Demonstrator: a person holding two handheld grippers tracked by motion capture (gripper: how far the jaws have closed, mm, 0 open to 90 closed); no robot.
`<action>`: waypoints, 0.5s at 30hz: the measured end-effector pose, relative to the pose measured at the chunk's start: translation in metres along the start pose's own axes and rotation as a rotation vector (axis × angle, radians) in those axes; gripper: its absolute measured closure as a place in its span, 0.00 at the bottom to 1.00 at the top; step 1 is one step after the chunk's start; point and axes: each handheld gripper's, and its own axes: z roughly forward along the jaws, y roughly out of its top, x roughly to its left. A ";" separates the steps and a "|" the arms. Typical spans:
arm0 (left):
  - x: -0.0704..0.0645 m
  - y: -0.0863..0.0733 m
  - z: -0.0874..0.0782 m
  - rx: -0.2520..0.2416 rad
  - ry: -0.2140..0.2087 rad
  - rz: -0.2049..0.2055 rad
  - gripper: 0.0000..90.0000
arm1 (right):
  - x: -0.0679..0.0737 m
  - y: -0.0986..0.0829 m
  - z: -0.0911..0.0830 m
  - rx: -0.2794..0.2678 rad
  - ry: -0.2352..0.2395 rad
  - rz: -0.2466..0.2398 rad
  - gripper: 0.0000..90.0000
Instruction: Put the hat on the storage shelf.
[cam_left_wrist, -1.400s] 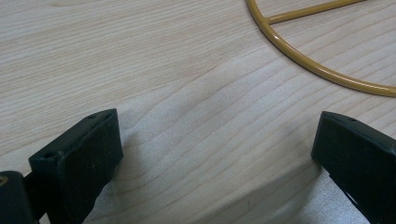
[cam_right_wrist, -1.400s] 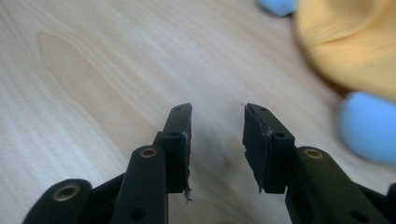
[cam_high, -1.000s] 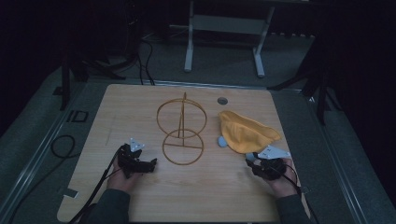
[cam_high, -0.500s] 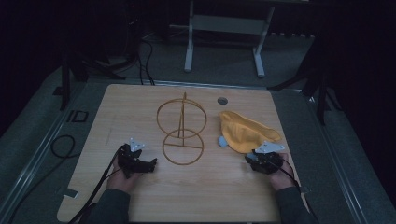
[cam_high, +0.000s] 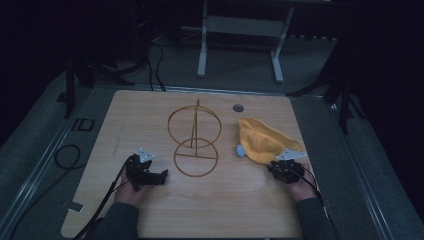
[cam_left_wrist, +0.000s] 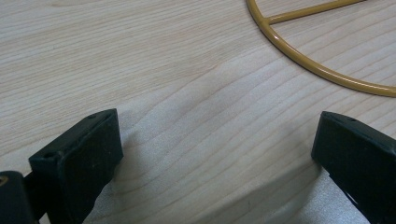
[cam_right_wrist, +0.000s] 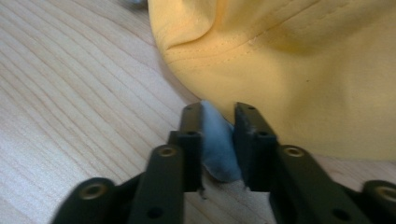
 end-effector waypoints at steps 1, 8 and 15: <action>0.000 0.000 0.000 0.000 0.000 0.000 0.02 | 0.000 0.000 -0.001 -0.003 -0.004 -0.005 0.88; 0.000 0.000 0.000 0.001 0.000 0.001 0.02 | -0.004 0.002 -0.015 -0.049 -0.004 0.015 0.93; 0.000 0.000 0.000 0.001 0.000 0.001 0.02 | -0.004 0.008 -0.025 -0.070 -0.020 -0.014 0.93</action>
